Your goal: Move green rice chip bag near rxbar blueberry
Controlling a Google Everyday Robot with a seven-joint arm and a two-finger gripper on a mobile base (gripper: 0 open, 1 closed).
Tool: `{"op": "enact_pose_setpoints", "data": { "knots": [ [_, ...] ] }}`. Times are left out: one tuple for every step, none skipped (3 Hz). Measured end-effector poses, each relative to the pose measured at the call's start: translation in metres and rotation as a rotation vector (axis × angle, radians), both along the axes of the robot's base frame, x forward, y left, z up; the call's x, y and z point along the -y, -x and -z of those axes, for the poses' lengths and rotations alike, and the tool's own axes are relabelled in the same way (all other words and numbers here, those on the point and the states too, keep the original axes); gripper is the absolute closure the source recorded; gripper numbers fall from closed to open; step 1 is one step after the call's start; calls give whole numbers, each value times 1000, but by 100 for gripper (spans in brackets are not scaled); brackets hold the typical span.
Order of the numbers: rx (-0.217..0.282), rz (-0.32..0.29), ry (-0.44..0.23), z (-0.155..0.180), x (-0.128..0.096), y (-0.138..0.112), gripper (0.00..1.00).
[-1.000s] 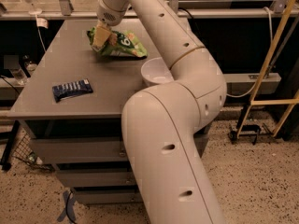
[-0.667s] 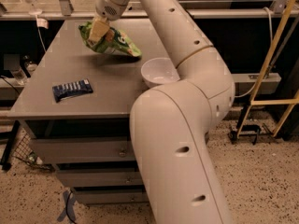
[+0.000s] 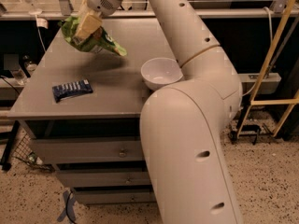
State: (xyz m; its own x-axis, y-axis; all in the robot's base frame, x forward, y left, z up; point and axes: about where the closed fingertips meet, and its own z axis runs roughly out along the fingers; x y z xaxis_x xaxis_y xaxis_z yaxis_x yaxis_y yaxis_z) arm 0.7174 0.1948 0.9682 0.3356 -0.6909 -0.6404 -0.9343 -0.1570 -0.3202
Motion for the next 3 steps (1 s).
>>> {"op": "enact_pose_setpoints", "data": {
  "knots": [
    [20, -123, 18, -4, -14, 30, 100],
    [22, -189, 57, 7, -21, 48, 100],
    [6, -239, 98, 26, -28, 61, 100]
  ]
}}
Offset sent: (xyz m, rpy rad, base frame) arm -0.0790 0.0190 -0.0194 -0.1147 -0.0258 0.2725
